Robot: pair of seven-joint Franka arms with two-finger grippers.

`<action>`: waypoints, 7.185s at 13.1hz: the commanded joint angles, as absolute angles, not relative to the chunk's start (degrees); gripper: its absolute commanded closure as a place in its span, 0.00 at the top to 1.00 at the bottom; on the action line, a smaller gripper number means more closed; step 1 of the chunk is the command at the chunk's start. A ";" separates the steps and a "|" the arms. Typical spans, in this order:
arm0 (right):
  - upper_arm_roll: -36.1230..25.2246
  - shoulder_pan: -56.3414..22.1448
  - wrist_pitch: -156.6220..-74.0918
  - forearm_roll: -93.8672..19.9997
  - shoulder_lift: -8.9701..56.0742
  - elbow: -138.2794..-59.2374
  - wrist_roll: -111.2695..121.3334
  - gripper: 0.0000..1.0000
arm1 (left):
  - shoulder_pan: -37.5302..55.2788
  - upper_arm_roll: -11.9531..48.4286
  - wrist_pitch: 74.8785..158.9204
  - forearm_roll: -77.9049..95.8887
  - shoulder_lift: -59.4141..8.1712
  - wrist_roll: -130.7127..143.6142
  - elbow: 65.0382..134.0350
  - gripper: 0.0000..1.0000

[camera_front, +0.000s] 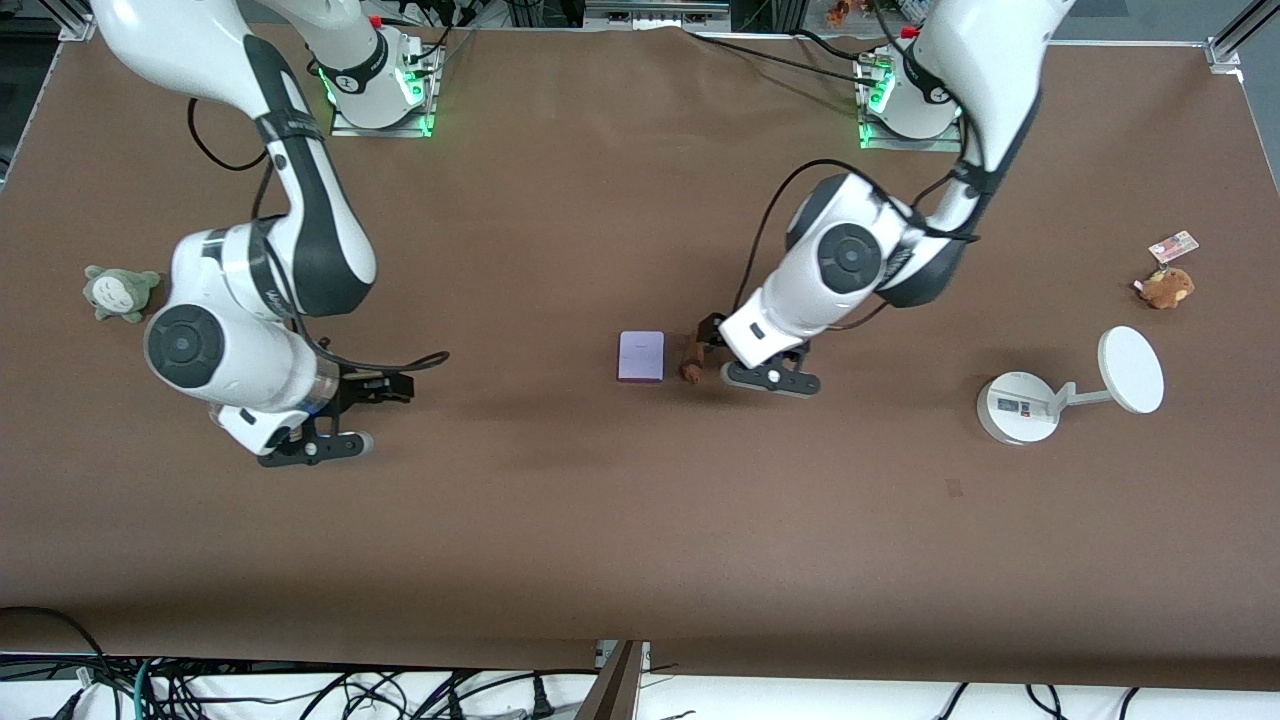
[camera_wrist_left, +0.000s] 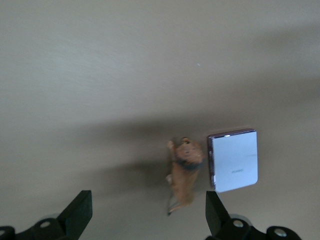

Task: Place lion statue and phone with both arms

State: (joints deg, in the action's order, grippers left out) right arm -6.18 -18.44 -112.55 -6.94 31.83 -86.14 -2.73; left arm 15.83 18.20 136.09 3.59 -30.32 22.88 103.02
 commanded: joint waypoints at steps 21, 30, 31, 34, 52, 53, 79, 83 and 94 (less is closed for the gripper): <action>-6.50 -39.80 -131.04 -7.82 43.15 -84.99 -29.79 1.00 | 11.00 18.11 132.30 -20.92 -31.56 31.76 102.39 0.06; -6.77 -49.57 -140.01 -7.03 47.46 -84.81 -39.11 1.00 | -7.82 18.19 130.50 -20.92 -31.11 17.40 104.76 0.09; -6.77 -49.74 -140.27 -7.03 47.81 -84.81 -39.20 1.00 | -9.39 18.19 133.82 -21.00 -31.72 17.40 106.59 0.10; -6.77 -50.18 -140.88 -7.03 48.51 -84.81 -39.11 1.00 | -13.96 18.19 141.24 -21.01 -32.08 12.26 110.92 0.13; -12.30 -46.87 -137.65 -8.08 45.54 -84.73 -29.91 0.38 | -16.17 25.67 99.25 -15.15 -22.51 7.92 83.78 1.00; -11.78 -43.45 -136.94 -8.26 43.79 -84.99 -27.10 0.38 | -18.43 25.93 96.97 -11.99 -21.28 6.26 82.11 1.00; -12.13 -18.72 -122.61 -8.00 45.09 -86.14 -3.00 1.00 | 2.11 -0.53 91.93 -1.85 -1.05 0.53 91.49 1.00; -12.57 -18.90 -122.26 -6.94 40.80 -84.82 -1.41 1.00 | 2.11 -0.61 91.93 -1.67 -1.05 0.53 91.49 1.00; -23.29 -18.81 -93.44 -7.65 26.56 -73.83 11.87 1.00 | 2.11 -0.53 91.93 -1.58 -1.05 0.53 91.49 1.00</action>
State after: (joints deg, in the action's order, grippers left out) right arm -22.41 -18.93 -95.94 -7.10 29.14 -73.74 10.23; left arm 1.69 -0.31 93.33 -0.86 -0.24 1.40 93.36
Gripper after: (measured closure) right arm 0.000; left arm 0.000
